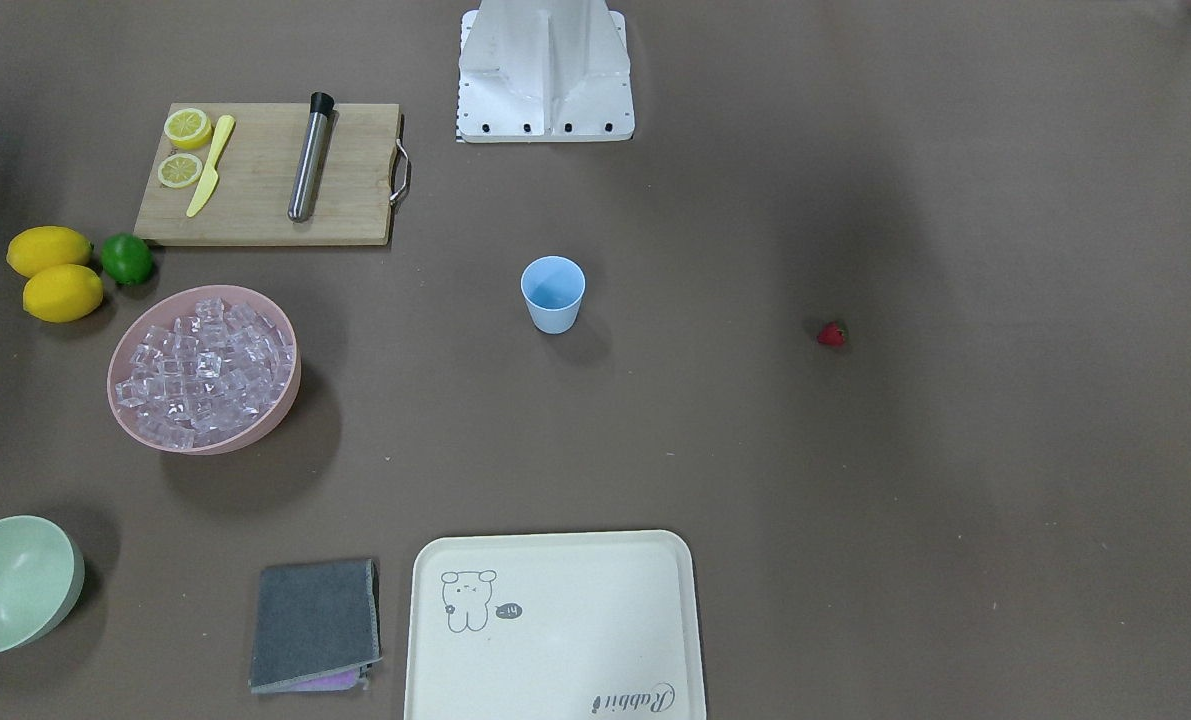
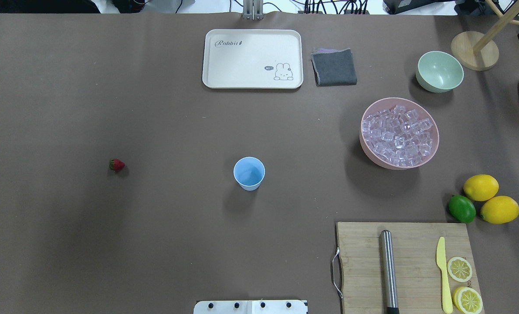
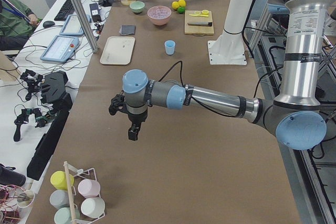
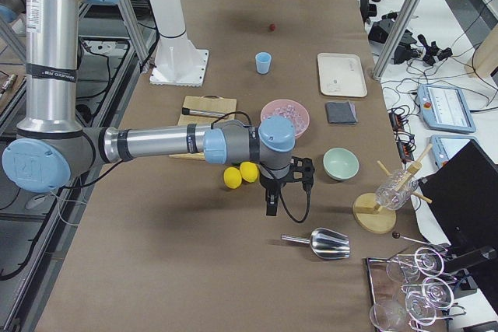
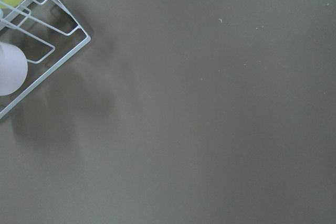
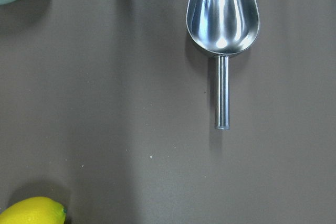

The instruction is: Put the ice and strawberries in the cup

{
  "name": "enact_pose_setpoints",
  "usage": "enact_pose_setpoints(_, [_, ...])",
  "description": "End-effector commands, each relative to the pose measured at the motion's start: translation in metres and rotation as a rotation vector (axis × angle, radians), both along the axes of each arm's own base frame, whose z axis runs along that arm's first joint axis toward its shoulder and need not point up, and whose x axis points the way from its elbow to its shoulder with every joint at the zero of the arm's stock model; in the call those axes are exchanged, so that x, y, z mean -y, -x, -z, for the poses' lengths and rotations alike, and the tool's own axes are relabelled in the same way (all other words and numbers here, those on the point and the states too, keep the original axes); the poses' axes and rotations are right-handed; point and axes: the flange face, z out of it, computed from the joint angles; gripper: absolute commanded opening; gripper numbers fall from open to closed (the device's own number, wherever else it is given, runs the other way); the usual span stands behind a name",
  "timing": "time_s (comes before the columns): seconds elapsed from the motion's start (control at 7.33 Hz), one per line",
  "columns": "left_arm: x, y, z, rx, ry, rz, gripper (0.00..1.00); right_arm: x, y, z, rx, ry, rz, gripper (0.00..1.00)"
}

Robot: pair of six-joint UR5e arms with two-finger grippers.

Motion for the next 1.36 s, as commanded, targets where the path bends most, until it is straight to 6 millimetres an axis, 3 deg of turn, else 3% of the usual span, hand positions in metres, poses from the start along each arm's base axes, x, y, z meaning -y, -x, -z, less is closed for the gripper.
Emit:
enact_pose_setpoints(0.0, [-0.0018, 0.001, -0.0118, 0.002, 0.022, 0.001, 0.98, 0.0007, 0.0001, 0.0011, 0.0, -0.002, 0.0, 1.0])
enact_pose_setpoints(1.23, [-0.0077, 0.0036, -0.0186, 0.002, 0.036, 0.008, 0.98, 0.0035, 0.0001, 0.0083, -0.001, -0.019, 0.002, 1.0])
